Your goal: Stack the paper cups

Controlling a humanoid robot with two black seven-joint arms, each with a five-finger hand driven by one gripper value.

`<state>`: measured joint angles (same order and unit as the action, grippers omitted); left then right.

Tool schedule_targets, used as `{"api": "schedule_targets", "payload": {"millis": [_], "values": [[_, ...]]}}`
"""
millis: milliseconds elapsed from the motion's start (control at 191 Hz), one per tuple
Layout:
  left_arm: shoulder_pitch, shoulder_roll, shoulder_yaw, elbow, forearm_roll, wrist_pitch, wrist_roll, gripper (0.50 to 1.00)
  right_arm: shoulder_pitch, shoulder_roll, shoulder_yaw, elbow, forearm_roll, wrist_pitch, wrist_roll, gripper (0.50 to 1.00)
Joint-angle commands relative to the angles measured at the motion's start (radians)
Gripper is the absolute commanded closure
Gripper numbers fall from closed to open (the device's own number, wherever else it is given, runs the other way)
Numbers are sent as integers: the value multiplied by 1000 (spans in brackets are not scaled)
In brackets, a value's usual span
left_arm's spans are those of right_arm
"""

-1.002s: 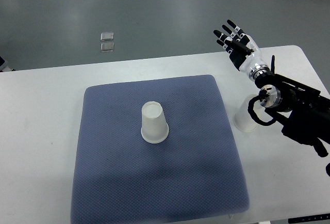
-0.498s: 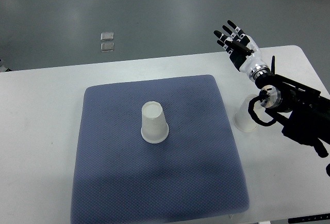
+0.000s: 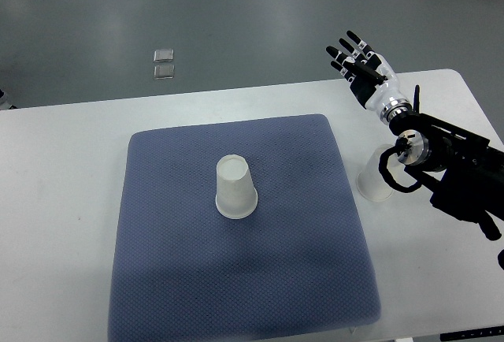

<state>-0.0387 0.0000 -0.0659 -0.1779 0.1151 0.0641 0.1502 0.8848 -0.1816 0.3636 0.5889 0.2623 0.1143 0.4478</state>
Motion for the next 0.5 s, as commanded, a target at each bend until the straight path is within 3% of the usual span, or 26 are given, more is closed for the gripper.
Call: {"api": "schedule_targets", "payload": {"millis": [0,493], "values": [[0,0,0,0,0,-1,0,500,0,1,0,0,0,-2,0,576],[-1,0,0,0,0,0,0,500,40,-24,0,3,-11,-4,0,576]]}}
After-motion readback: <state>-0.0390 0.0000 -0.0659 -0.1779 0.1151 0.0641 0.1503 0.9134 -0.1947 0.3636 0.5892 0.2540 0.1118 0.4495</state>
